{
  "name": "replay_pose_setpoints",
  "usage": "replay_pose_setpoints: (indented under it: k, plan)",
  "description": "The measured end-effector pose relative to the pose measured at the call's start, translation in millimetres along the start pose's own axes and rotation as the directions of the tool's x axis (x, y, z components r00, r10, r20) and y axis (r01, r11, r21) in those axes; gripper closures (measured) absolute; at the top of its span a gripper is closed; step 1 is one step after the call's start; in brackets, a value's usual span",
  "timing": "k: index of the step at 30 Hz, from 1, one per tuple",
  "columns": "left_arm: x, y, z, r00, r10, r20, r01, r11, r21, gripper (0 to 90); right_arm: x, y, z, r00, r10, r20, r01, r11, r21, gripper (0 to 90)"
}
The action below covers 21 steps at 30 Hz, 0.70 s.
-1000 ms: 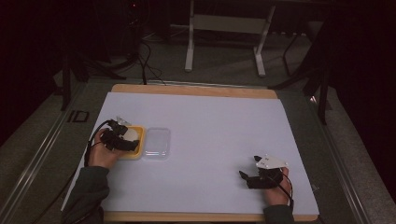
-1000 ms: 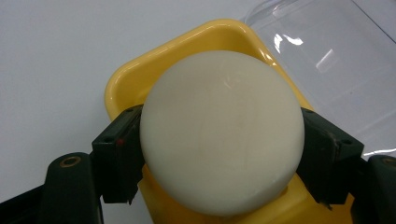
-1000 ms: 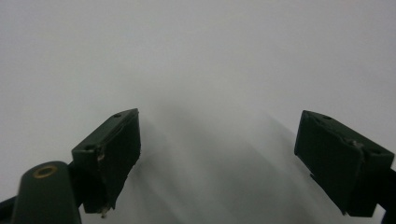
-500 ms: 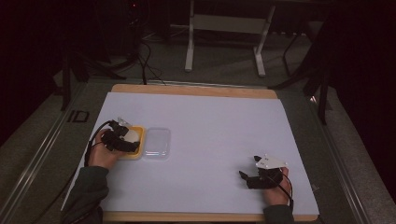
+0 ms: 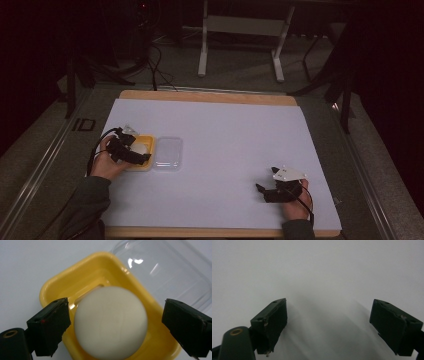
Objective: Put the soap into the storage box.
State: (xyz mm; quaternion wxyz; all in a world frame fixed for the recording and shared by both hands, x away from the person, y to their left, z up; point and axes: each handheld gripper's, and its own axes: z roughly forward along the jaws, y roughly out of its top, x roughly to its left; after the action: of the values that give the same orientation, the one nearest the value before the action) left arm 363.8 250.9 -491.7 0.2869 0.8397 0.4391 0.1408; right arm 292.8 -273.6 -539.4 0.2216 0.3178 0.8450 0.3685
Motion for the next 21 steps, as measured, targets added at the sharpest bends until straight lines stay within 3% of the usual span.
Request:
replay_pose_setpoints:
  k: [4, 8, 13, 16, 21]
  plan:
    - [3.0, 2.7, -9.4, 0.9997, -0.020, 0.014, 0.021, 0.9967, -0.079, 9.3, -0.2, 0.0, -0.2, 1.0000, -0.001, -0.001, 0.001, 1.000, 0.000, 14.3]
    - [5.0, 4.4, -18.1, 0.9994, -0.032, 0.015, 0.034, 0.9915, -0.126, 16.2, 0.0, 0.0, -0.2, 1.0000, 0.001, -0.001, -0.001, 1.000, -0.001, 14.3]
    - [0.0, 6.1, -24.9, 1.0000, 0.001, 0.000, -0.001, 0.9903, -0.139, 22.3, 0.1, 0.0, 0.0, 1.0000, -0.003, 0.000, 0.003, 1.000, 0.000, 14.3]
    - [-4.1, 7.9, -27.9, 0.9995, 0.031, 0.009, -0.029, 0.9891, -0.144, 31.7, 0.1, 0.0, 0.0, 1.0000, -0.002, 0.000, 0.002, 1.000, 0.000, 14.3]
    - [-15.7, 12.8, -28.8, 0.9949, 0.094, 0.037, -0.088, 0.9864, -0.139, 39.7, 0.2, 0.1, 0.0, 1.0000, -0.003, 0.000, 0.003, 1.000, 0.001, 14.3]
